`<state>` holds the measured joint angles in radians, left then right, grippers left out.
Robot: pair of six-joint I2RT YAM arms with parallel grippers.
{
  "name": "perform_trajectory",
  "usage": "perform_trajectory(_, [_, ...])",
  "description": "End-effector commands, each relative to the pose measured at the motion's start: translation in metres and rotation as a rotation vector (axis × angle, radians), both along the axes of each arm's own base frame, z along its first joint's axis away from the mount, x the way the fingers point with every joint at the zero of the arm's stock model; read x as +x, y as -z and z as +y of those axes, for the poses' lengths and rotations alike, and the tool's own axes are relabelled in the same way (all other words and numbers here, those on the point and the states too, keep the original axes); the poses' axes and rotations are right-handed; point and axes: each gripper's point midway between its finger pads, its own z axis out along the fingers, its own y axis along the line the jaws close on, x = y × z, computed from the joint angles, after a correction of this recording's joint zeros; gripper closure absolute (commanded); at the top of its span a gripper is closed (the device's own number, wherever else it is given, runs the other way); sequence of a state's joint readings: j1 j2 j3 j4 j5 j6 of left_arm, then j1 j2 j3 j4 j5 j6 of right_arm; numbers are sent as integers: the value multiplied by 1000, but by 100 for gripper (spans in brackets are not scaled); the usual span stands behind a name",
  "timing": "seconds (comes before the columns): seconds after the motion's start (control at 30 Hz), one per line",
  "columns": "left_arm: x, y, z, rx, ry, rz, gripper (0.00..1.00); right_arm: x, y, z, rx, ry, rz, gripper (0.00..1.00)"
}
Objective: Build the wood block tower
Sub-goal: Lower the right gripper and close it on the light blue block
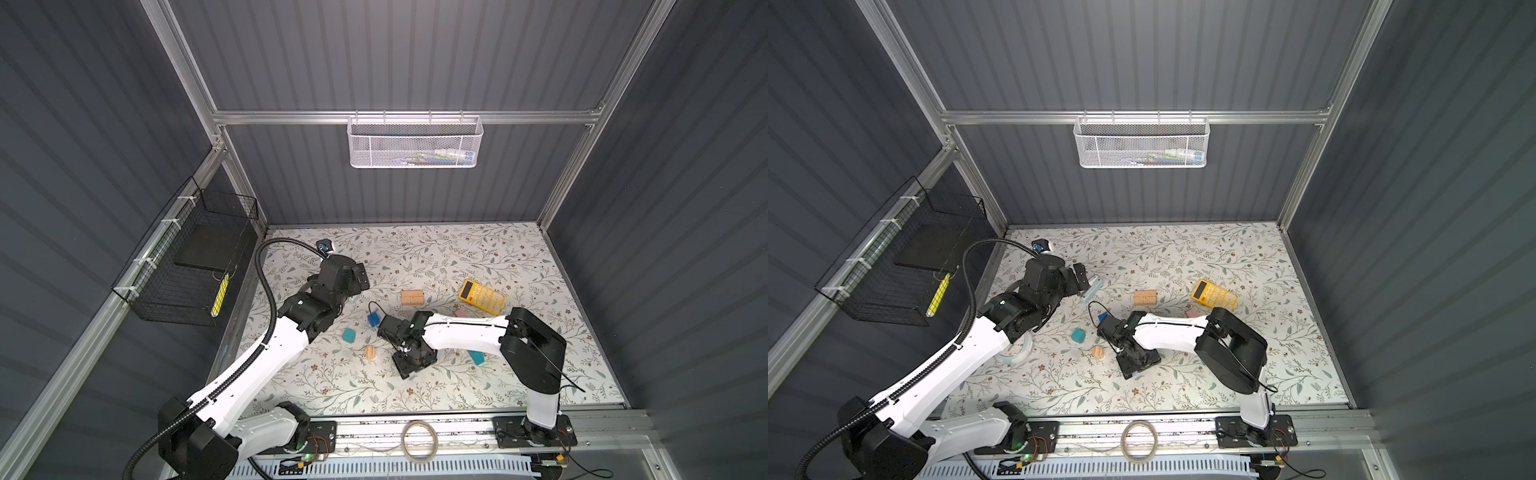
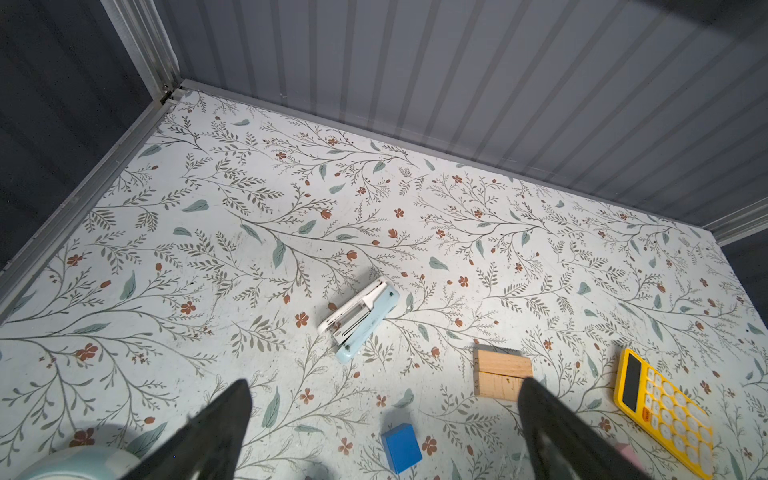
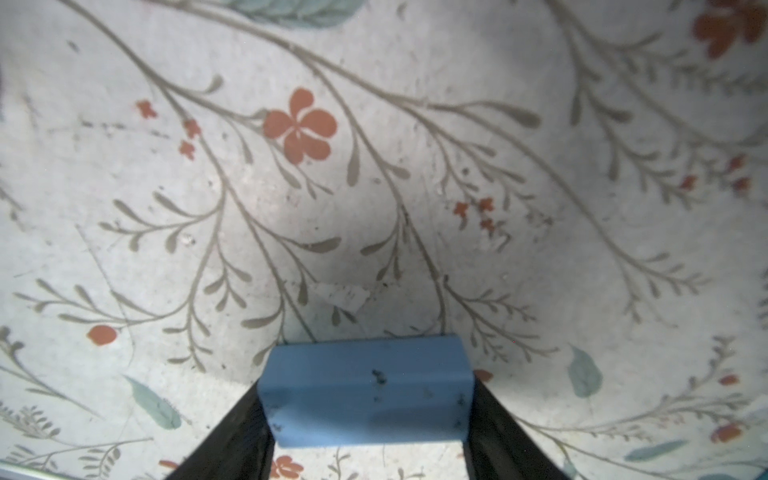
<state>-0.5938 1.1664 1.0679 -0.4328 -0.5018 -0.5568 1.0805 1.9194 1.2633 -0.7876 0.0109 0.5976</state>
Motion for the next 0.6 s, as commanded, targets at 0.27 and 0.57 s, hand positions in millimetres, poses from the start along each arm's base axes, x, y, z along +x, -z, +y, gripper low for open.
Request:
perform_trajectory(0.27, [2,9,3,36,-3,15,0,12,-13,-6,-39,48,-24,44])
perform_trajectory(0.57, [4,13,5,43,-11,17,0,51,-54,-7,44,155,-85,46])
